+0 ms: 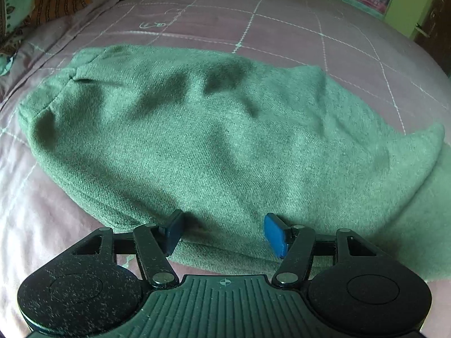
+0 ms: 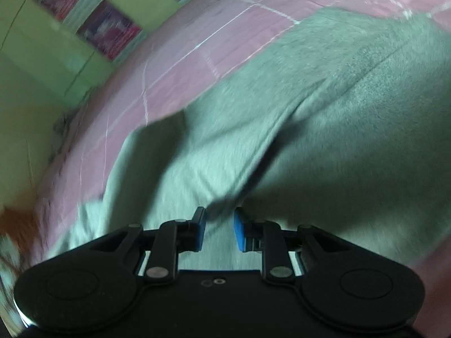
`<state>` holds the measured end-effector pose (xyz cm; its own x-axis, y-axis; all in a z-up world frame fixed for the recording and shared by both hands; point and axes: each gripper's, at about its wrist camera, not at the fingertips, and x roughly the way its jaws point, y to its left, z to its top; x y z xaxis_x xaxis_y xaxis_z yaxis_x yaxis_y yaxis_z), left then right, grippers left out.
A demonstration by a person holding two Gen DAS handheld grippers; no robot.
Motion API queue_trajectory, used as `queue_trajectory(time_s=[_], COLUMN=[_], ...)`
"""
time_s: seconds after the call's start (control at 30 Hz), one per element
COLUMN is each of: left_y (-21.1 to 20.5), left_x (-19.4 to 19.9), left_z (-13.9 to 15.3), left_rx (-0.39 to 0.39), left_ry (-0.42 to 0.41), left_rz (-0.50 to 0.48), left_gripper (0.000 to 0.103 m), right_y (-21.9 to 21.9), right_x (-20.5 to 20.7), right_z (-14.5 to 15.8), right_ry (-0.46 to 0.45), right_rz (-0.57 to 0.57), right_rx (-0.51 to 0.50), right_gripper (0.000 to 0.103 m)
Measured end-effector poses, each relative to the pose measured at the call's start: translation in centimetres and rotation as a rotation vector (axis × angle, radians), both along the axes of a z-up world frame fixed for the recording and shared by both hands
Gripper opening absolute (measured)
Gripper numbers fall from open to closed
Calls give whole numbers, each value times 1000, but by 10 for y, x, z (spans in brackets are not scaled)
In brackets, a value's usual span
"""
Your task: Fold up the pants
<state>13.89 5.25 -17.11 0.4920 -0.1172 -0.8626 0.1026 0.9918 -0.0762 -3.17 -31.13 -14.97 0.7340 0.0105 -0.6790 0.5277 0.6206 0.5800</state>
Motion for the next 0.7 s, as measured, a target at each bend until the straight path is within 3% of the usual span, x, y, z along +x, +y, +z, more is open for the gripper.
queue_trajectory(time_s=[0.03, 0.17, 0.3, 0.47, 0.57, 0.67, 0.7], left_y=[-1, -5, -4, -2, -3, -4, -5], left_x=[2, 2, 2, -1, -3, -4, -4], left_z=[-3, -6, -4, -3, -4, -3, -3], left_rx=[5, 24, 23, 24, 36, 50, 54], left_ry=[0, -9, -9, -15, -26, -31, -32], left_rz=[-2, -9, -18, -33, -43, -49, -51], left_gripper=[61, 63, 64, 65, 66, 66, 66], right_y=[-5, -12, 6, 22, 27, 24, 22], right_x=[1, 3, -14, -66, -86, -76, -71], right_z=[-3, -4, 36, 63, 42, 1, -8], right_ry=[-18, -57, -137, -194, -126, 28, 23], right_rz=[-18, -23, 43, 87, 95, 98, 105], right_rx=[19, 12, -124, -143, -141, -171, -173], right_gripper=[22, 6, 5, 5, 5, 5, 5])
